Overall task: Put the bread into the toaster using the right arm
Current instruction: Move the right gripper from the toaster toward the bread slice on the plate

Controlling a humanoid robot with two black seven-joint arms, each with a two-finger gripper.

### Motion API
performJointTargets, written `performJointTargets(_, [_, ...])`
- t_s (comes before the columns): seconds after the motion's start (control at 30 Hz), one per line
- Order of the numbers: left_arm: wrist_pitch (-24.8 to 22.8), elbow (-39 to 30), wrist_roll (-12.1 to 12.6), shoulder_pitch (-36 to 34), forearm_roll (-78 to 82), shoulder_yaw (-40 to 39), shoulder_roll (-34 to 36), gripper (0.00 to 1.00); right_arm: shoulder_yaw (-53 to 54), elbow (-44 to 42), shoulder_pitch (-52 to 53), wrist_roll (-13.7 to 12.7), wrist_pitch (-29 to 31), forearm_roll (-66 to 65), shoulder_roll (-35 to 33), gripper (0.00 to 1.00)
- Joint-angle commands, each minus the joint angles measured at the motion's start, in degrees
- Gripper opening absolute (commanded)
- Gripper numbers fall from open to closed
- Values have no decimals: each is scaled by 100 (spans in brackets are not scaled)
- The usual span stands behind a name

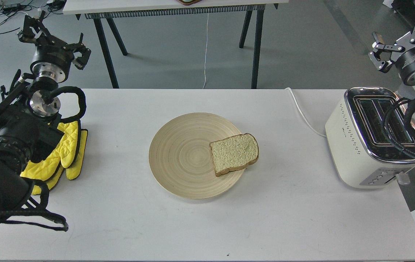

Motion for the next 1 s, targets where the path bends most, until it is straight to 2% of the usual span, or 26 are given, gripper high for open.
performJointTargets(0.0, [0, 0, 0, 0, 1, 2, 8, 100, 6, -7, 3, 7, -39, 7, 70, 99])
performJointTargets(0.3, [0, 0, 0, 9, -8, 2, 0, 100, -213, 168, 82, 24, -126, -98, 44, 99])
performJointTargets(0.43, [0, 0, 0, 18, -8, 2, -27, 100, -599, 791, 91, 51, -302, -370, -70, 99])
performJointTargets(0.7, [0, 0, 0, 9, -8, 2, -35, 100, -1355, 2128, 11, 60, -1207, -3066, -282, 99])
performJointTargets(0.87, [0, 0, 0, 18, 1, 2, -35, 100, -2585, 2252, 55, 68, -1673, -4534, -176, 95])
performJointTargets(0.97, [0, 0, 0, 9, 1, 2, -35, 100, -3025, 2094, 38, 60, -1989, -5204, 130, 93])
